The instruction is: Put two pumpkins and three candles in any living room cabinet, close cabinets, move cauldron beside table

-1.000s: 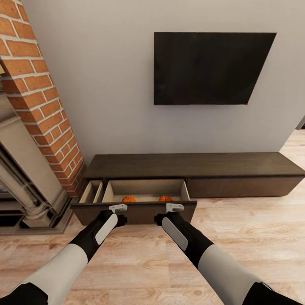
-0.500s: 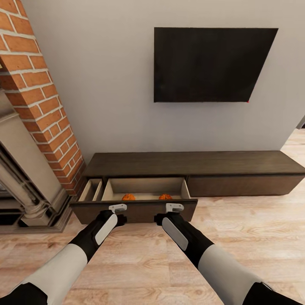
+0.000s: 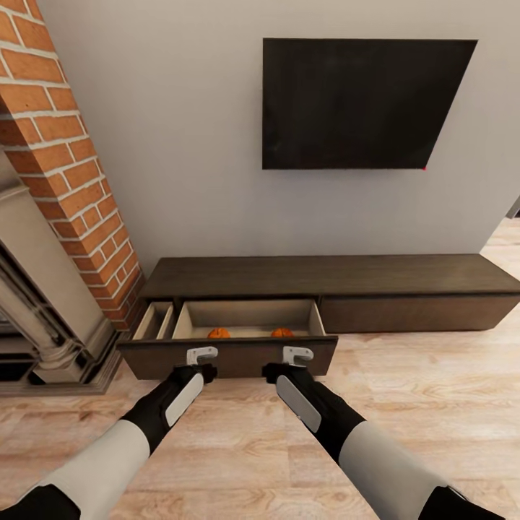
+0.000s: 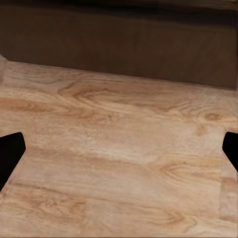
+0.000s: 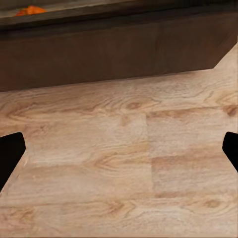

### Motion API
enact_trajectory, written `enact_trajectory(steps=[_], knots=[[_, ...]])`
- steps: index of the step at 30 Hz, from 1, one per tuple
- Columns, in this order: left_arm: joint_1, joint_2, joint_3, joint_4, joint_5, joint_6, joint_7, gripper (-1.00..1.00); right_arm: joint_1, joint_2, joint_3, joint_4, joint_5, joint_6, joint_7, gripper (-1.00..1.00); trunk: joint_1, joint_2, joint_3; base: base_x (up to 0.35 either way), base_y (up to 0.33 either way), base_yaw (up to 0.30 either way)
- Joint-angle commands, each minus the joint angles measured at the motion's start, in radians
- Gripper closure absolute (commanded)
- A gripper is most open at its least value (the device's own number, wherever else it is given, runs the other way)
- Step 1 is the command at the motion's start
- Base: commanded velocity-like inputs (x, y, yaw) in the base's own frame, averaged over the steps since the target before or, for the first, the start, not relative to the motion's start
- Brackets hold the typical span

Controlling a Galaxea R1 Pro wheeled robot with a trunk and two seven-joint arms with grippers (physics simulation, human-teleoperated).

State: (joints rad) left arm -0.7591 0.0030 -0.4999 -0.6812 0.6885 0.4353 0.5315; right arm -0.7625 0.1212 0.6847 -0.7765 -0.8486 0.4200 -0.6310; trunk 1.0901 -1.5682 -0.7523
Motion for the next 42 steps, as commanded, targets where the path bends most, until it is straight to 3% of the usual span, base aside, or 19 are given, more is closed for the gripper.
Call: enact_trajectory(steps=[1,3,7,11,15,20,26,32,37,42], knots=[[0.001,0.001,-0.012,0.000,0.002,-0.024,0.008,-1.00,0.003,0.000,0.004,-0.002,-0.005,-0.013,-0.003,-1.00,0.004,-0.008,-0.004,0.000,0.000,0.000],[0.012,0.001,-0.030,0.005,-0.008,-0.100,0.007,-1.00,0.020,0.003,0.005,-0.002,-0.003,-0.059,0.011,-1.00,0.012,-0.022,-0.010,0.000,0.000,0.000],[0.024,-0.004,-0.045,0.077,-0.018,-0.174,0.002,-1.00,0.059,0.005,0.009,-0.003,0.018,-0.109,0.021,-1.00,0.027,-0.050,-0.023,0.000,0.000,0.000],[0.028,-0.009,-0.105,0.215,-0.020,-0.337,-0.105,-1.00,0.115,0.004,0.043,0.003,0.074,-0.199,0.022,-1.00,0.042,-0.078,-0.035,0.000,0.000,0.000],[0.029,-0.011,-0.126,0.260,-0.022,-0.378,-0.145,-1.00,0.138,-0.002,0.053,0.001,0.087,-0.233,0.022,-1.00,0.058,-0.106,-0.048,0.000,0.000,0.000],[0.029,-0.007,-0.133,0.271,-0.026,-0.391,-0.156,-1.00,0.145,-0.005,0.057,0.002,0.101,-0.328,0.026,-1.00,0.077,-0.141,-0.064,0.000,0.000,0.000],[0.029,-0.010,-0.135,0.271,-0.059,-0.441,-0.158,-1.00,0.146,-0.006,0.056,-0.001,0.155,-0.375,0.075,-1.00,0.100,-0.183,-0.082,0.000,0.000,0.000],[0.029,-0.009,-0.140,0.260,-0.080,-0.490,-0.159,-1.00,0.146,-0.005,0.057,-0.002,0.208,-0.485,0.094,-1.00,0.123,-0.225,-0.101,0.000,0.000,0.000],[0.029,-0.005,-0.141,0.260,-0.084,-0.548,-0.159,-1.00,0.146,-0.004,0.058,-0.004,0.213,-0.507,0.095,-1.00,0.142,-0.260,-0.117,0.000,0.000,0.000],[0.029,-0.002,-0.138,0.259,-0.085,-0.562,-0.159,-1.00,0.146,-0.002,0.057,-0.002,0.235,-0.509,0.093,-1.00,0.161,-0.295,-0.133,0.000,0.000,0.000]])
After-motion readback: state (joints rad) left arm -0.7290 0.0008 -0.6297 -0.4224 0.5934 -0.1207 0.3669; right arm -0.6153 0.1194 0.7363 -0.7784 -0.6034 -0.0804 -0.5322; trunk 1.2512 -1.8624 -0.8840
